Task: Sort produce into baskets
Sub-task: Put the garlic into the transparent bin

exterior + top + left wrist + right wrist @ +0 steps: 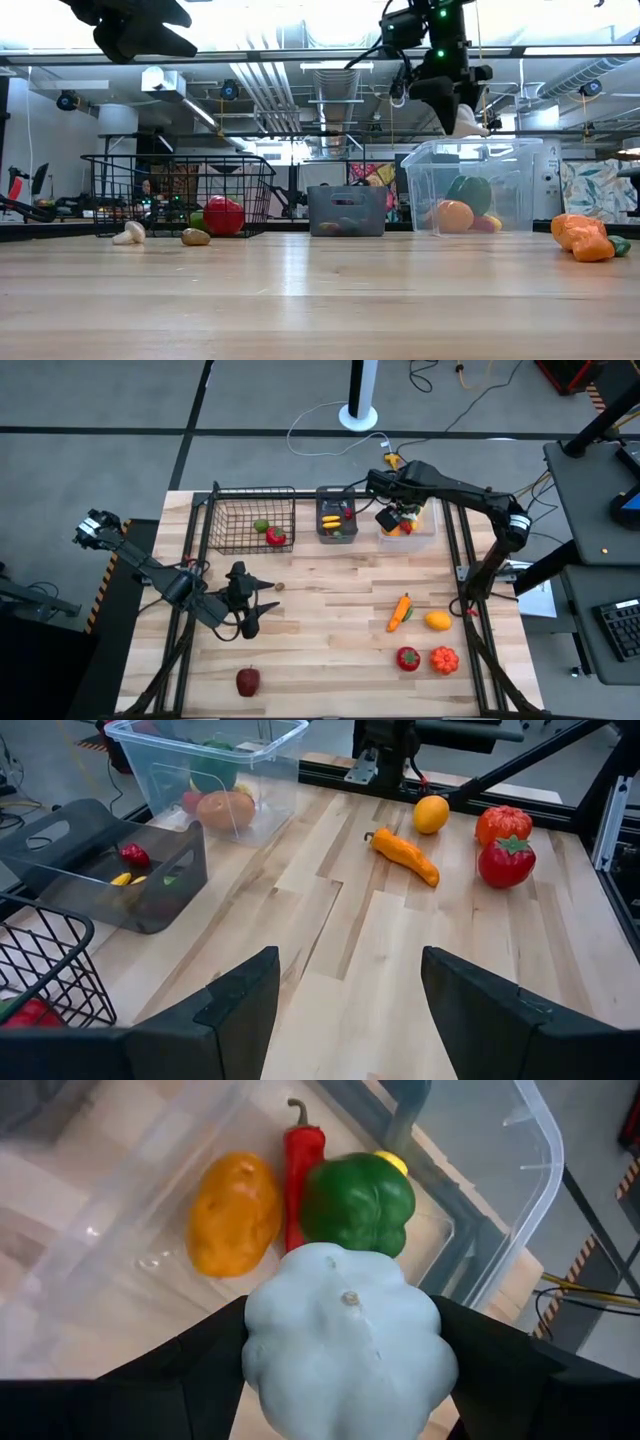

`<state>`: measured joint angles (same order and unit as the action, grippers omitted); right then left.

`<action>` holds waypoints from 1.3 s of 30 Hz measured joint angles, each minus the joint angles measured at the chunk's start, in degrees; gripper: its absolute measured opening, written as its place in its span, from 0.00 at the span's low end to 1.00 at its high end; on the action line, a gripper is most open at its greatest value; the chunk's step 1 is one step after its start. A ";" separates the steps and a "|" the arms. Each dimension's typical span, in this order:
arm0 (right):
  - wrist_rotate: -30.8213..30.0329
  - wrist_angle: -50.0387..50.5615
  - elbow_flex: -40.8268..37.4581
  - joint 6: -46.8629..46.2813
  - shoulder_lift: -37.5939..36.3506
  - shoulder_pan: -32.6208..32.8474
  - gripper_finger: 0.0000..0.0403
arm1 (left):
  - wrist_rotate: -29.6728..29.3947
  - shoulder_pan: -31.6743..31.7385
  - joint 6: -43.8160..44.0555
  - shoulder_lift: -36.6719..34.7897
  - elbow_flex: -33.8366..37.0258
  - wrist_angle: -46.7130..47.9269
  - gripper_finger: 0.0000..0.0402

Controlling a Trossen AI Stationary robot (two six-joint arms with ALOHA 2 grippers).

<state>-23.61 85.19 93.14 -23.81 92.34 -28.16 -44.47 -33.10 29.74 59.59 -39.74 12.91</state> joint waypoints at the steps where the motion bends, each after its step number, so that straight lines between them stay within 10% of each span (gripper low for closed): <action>1: -0.17 -0.13 -0.52 0.10 -0.32 0.00 0.69 | 0.00 0.00 0.26 0.00 0.01 0.00 0.56; 39: -0.40 -2.47 -5.53 1.42 -0.90 0.00 0.80 | 0.04 -0.02 2.36 0.00 0.01 0.02 0.56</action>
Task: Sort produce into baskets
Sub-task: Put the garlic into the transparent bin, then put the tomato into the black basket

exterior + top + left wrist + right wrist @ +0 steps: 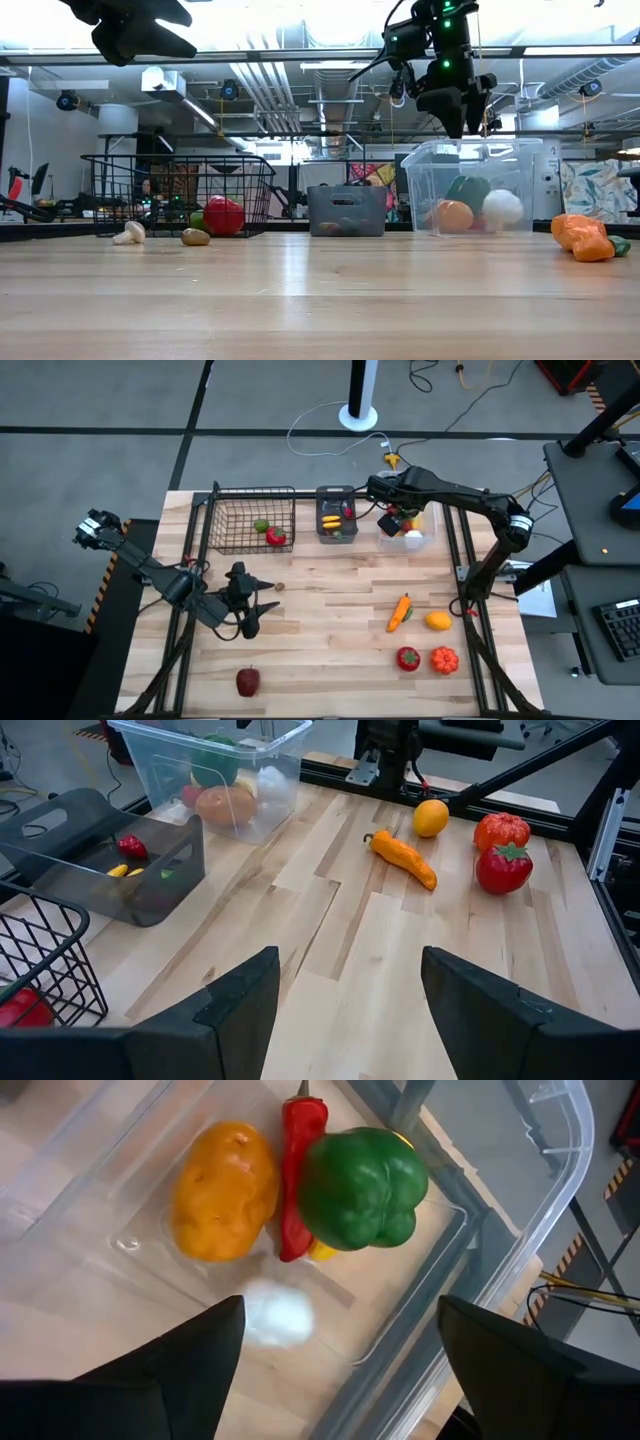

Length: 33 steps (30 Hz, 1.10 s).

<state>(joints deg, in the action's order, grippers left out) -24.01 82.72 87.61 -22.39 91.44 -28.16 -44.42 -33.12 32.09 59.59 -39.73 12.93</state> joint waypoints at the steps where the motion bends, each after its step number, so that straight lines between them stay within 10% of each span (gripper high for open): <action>1: 0.00 -0.12 0.00 0.13 0.00 0.00 0.80 | 0.00 0.00 -0.01 0.00 -0.01 0.00 0.56; 14: 1.30 -0.78 4.33 -5.12 -5.20 4.84 0.76 | -0.02 0.00 0.30 0.00 0.00 -0.02 0.56; 33: 17.66 -7.83 5.25 -20.48 -4.56 36.86 0.78 | -0.02 0.00 0.13 0.02 0.00 -0.07 0.56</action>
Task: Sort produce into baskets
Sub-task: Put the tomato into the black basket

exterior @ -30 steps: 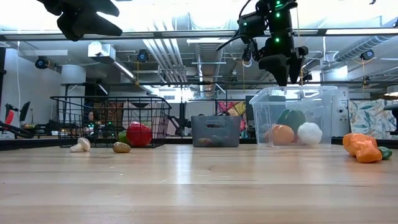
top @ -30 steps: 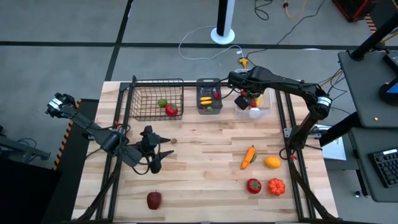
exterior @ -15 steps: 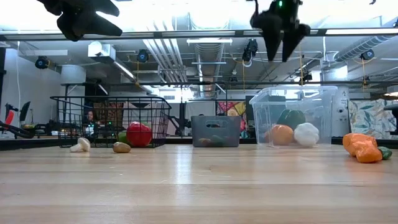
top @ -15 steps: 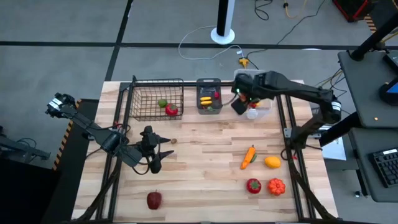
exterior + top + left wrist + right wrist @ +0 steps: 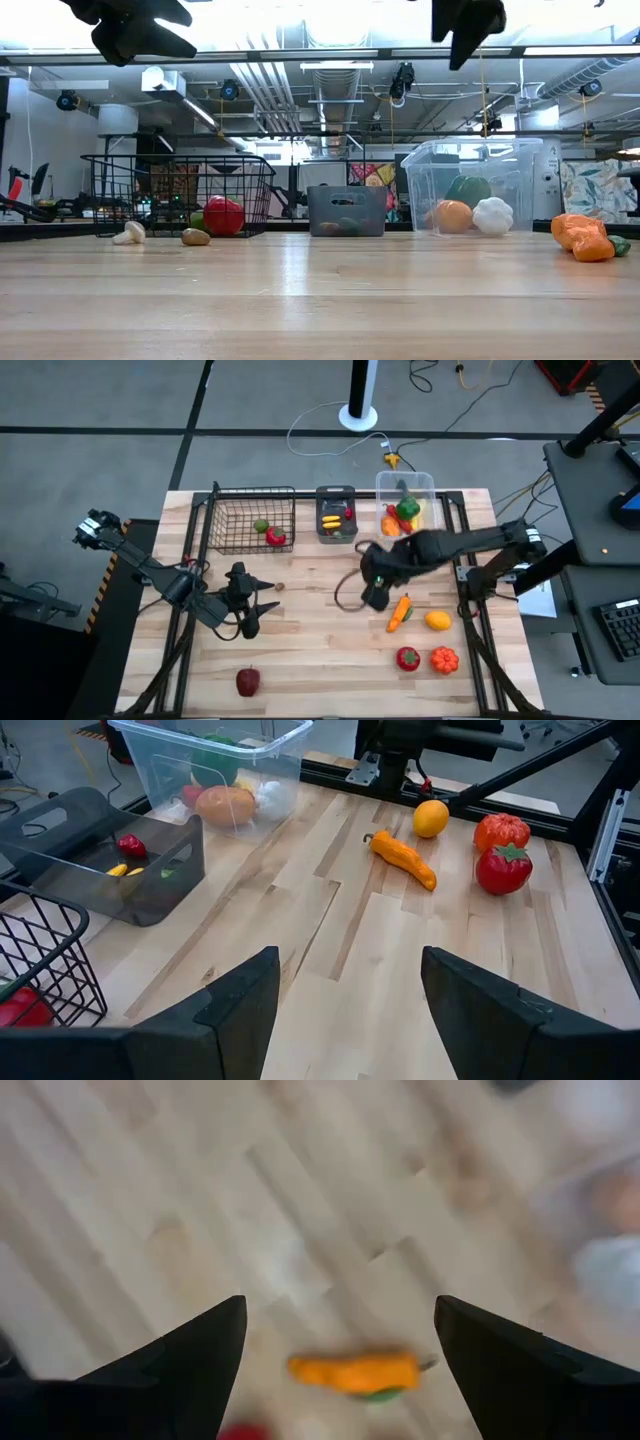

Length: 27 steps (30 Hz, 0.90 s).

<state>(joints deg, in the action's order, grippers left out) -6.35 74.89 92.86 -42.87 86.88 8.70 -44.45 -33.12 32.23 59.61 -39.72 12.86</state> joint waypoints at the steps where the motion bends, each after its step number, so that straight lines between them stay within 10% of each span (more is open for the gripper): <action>1: 0.67 0.05 0.00 -1.39 0.47 1.12 0.79 | 0.00 0.00 -0.13 0.00 -0.02 -0.02 0.56; 27: 9.40 2.64 -2.94 -28.18 6.08 24.68 0.83 | -0.02 0.00 -5.07 0.00 0.00 0.02 0.56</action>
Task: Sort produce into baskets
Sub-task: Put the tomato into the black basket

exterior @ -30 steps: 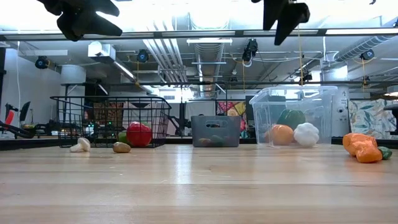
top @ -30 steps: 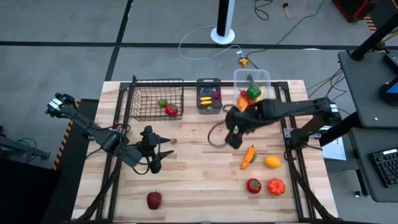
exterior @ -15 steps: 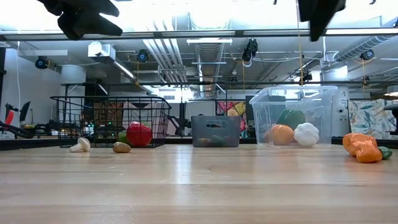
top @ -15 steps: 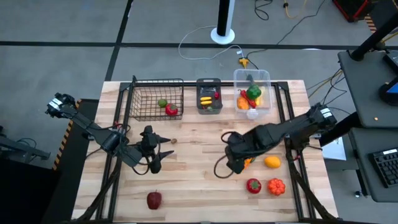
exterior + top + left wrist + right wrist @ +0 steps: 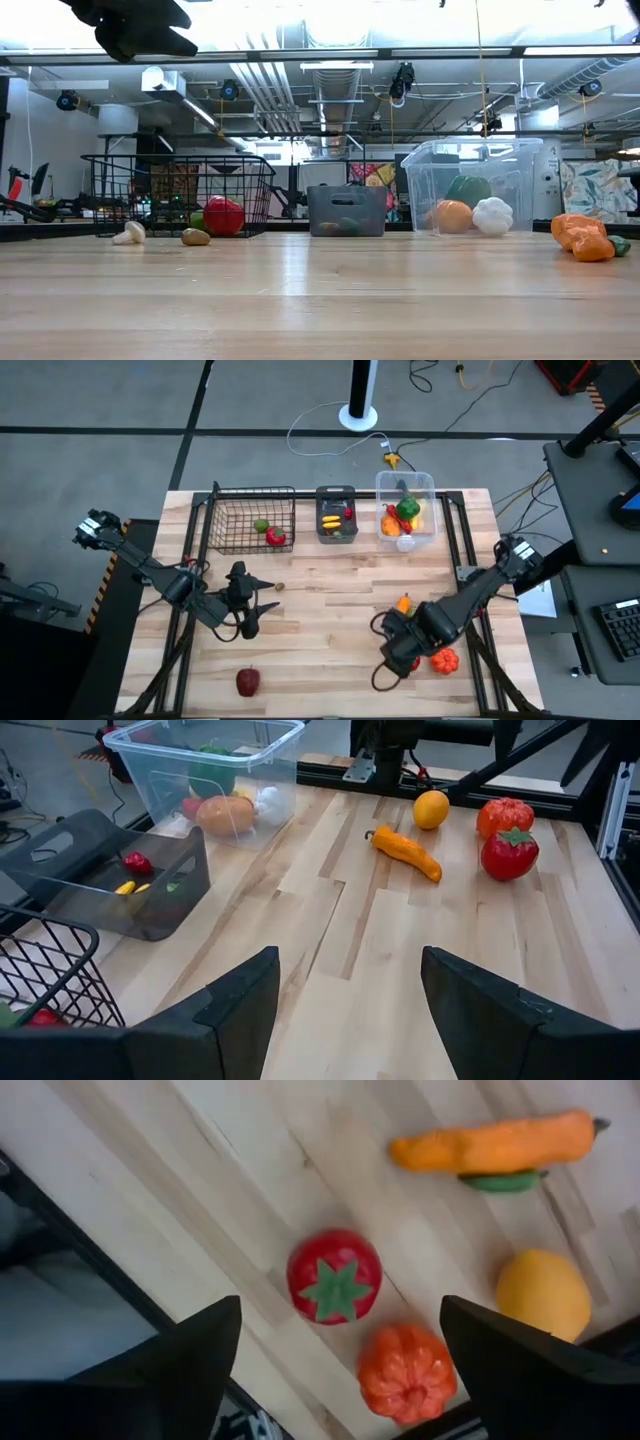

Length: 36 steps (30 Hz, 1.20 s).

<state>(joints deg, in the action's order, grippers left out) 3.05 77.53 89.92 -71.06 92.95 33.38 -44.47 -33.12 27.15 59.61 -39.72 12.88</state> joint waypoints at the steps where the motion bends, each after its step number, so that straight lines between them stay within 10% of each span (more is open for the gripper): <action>1: 0.00 -0.04 -0.36 -0.23 0.47 0.55 0.84 | 0.00 0.00 -0.12 0.00 0.00 0.00 0.56; 9: -1.62 -0.60 -5.03 9.24 1.76 6.71 0.90 | 0.00 0.00 -0.11 0.00 0.00 -0.02 0.56; 36: -12.72 -16.87 -16.98 -5.41 3.14 16.49 0.90 | -0.11 0.01 0.35 0.00 0.00 -0.02 0.56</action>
<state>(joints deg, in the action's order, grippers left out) -9.67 60.66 72.94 -76.47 96.09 49.87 -44.58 -33.11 27.51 59.61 -39.72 12.86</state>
